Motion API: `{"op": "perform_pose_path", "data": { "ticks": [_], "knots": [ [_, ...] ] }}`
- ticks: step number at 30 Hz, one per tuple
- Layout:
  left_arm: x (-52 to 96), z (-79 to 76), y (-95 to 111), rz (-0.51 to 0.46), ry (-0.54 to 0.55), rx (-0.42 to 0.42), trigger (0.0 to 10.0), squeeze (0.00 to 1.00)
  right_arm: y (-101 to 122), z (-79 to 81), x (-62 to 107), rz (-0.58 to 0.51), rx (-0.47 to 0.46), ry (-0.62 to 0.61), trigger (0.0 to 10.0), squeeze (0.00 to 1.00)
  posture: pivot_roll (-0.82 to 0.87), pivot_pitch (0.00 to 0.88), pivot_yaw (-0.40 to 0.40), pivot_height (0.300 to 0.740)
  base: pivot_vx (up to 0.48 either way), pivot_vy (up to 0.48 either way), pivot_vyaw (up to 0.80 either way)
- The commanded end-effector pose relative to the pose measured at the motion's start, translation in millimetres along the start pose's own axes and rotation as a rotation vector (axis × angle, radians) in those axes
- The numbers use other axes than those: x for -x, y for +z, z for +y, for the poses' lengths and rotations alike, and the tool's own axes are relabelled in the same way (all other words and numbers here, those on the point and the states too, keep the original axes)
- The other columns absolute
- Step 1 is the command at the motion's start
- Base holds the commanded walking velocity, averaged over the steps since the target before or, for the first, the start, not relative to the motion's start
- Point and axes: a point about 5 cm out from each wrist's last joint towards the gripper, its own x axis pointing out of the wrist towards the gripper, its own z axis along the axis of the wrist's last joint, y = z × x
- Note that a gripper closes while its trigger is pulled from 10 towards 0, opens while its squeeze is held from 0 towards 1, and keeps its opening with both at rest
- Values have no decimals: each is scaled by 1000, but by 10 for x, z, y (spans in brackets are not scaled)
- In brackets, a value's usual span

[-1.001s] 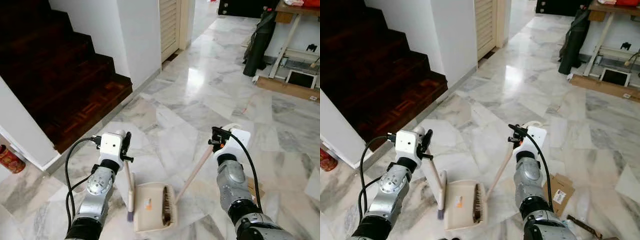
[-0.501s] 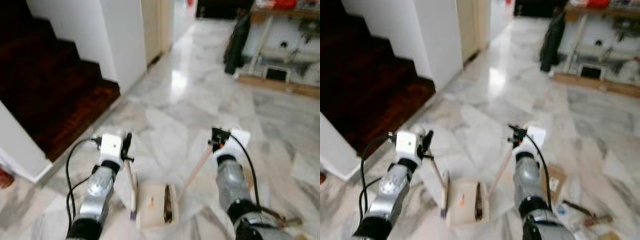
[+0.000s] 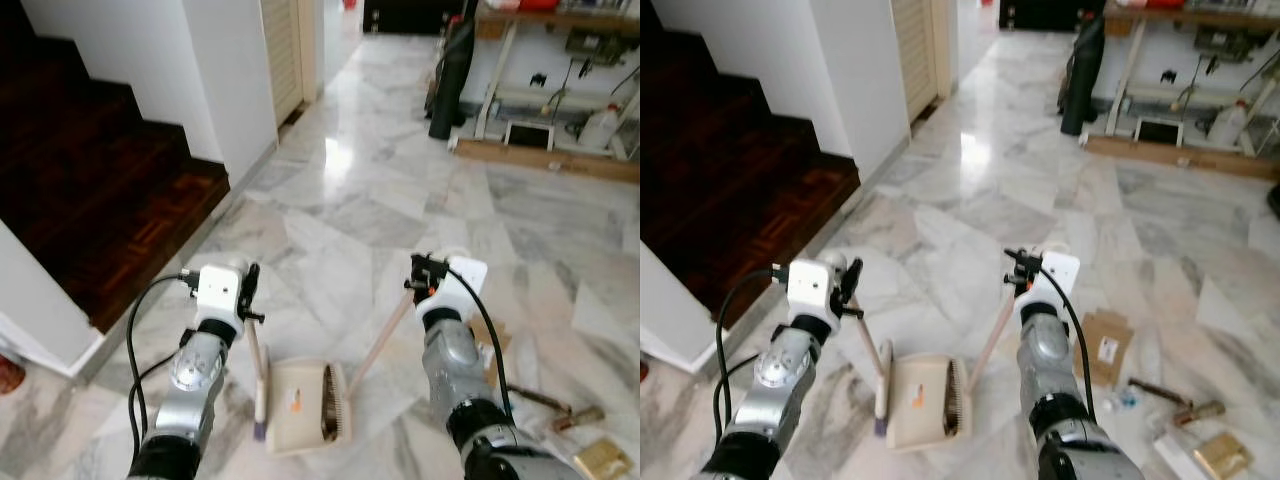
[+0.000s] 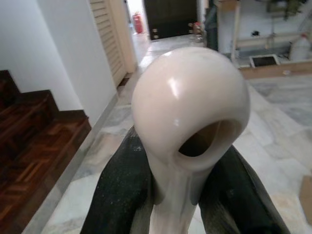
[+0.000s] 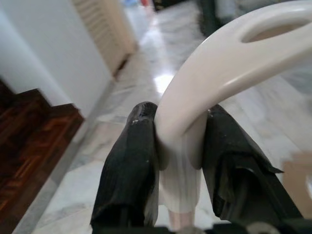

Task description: Sweep floor

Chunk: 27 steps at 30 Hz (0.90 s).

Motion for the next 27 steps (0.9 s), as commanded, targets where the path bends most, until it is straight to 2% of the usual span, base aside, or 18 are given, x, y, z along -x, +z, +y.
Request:
{"op": "perform_pose_path", "data": {
  "ticks": [1, 4, 12, 24, 27],
  "knots": [
    [-21, 35, 74, -36, 8, 7, 10000, 0, 116, 82, -56, -45, -18, 20, 10000, 0, -50, 0, 71, 740, 0, 289, 0],
    [-20, 10, 86, -42, 8, 15, 10000, 0, 126, 153, -65, -49, -3, 40, 10000, 0, -41, 0, 63, 740, 0, 298, 0],
    [-15, 17, 84, -40, 7, 13, 10000, 0, 120, 172, -63, -48, -3, 48, 10000, 0, -41, 0, 65, 740, 0, 303, 740],
    [-17, 19, 89, -38, -3, 14, 10000, 0, 117, 188, -61, -50, -1, 47, 10000, 0, -38, 0, 70, 740, 0, 300, 0],
    [-19, 15, 93, -38, -3, 12, 10000, 0, 120, 192, -61, -52, 3, 50, 10000, 0, -37, 0, 70, 740, 0, 301, 729]
  ]
}}
